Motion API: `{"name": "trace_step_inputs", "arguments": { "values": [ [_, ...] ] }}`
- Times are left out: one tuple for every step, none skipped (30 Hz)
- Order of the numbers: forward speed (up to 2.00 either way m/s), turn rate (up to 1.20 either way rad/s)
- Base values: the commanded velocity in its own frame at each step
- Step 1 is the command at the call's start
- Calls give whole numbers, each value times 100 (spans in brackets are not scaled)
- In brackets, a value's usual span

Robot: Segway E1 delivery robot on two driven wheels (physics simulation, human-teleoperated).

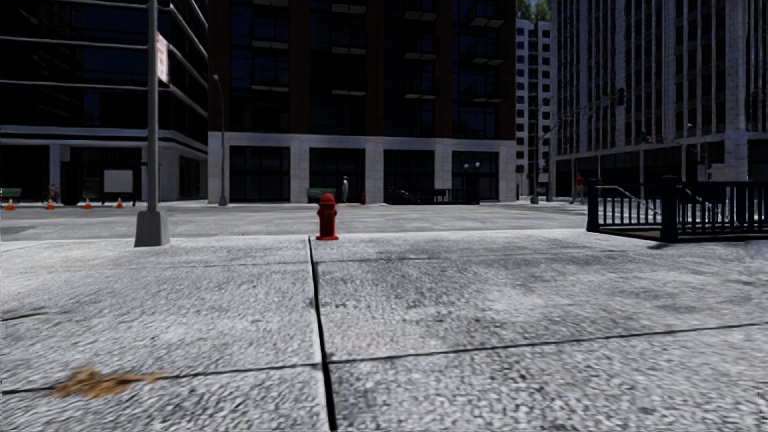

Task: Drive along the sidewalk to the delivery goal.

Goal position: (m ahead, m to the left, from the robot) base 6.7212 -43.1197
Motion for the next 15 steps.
{"name": "trace_step_inputs", "arguments": {
  "values": [
    [200, -101],
    [200, -101],
    [200, -101],
    [200, -101],
    [200, -101],
    [200, -101],
    [200, -101],
    [200, -101],
    [200, -101],
    [200, -101],
    [200, -101],
    [200, -101],
    [200, -101],
    [200, -101],
    [200, -101]
  ]
}}
